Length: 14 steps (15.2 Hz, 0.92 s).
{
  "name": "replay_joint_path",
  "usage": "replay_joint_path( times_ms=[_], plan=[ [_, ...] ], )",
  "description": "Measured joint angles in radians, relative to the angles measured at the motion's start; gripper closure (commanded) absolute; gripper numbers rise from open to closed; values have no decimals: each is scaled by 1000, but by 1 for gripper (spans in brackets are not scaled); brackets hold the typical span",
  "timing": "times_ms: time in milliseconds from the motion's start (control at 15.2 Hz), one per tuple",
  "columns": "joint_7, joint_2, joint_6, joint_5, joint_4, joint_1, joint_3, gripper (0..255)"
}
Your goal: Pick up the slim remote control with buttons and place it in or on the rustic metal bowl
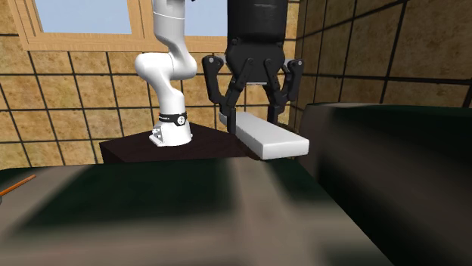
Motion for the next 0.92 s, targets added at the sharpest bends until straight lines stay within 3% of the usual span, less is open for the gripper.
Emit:
replay_joint_path(
  times_ms=[462, 924],
  plan=[
    [135, -204, 81, -48, -283, 93, 32, 255],
    [284, -362, 124, -79, -484, 170, 91, 255]
  ],
)
